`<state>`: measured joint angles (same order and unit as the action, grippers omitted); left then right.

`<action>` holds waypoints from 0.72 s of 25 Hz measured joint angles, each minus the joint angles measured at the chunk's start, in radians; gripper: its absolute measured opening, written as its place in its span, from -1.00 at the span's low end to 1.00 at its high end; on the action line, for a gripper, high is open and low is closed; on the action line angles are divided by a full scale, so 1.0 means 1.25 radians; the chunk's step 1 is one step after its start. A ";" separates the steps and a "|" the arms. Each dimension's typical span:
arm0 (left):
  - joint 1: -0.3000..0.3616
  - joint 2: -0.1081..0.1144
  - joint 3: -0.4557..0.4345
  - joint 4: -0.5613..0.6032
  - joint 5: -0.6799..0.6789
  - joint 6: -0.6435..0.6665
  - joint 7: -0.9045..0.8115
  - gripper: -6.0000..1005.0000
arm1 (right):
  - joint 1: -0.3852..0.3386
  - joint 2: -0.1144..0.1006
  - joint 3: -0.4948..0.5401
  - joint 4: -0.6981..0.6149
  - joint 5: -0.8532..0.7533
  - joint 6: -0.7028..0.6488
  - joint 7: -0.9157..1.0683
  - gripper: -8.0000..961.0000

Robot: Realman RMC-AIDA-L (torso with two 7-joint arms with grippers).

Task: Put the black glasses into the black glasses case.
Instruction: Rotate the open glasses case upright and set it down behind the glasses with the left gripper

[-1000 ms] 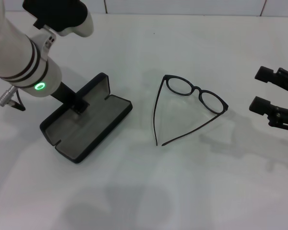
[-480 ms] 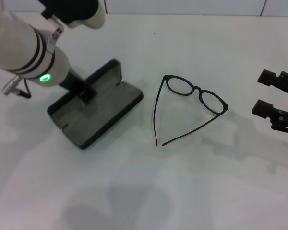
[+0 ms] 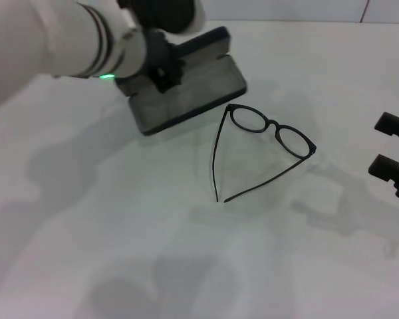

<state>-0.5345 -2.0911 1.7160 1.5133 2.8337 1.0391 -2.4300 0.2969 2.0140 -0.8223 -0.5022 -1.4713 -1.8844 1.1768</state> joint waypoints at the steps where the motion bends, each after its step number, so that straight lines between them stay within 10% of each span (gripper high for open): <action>1: 0.000 0.000 0.012 -0.013 0.000 -0.033 0.019 -0.60 | -0.003 0.000 0.002 0.002 0.000 -0.002 -0.002 0.81; 18: -0.096 -0.002 0.122 -0.285 0.000 -0.313 0.145 -0.60 | -0.008 0.000 0.005 0.033 0.005 -0.012 -0.018 0.78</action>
<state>-0.6541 -2.0940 1.8687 1.1573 2.8332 0.6481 -2.2485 0.2869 2.0141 -0.8161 -0.4609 -1.4652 -1.9000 1.1543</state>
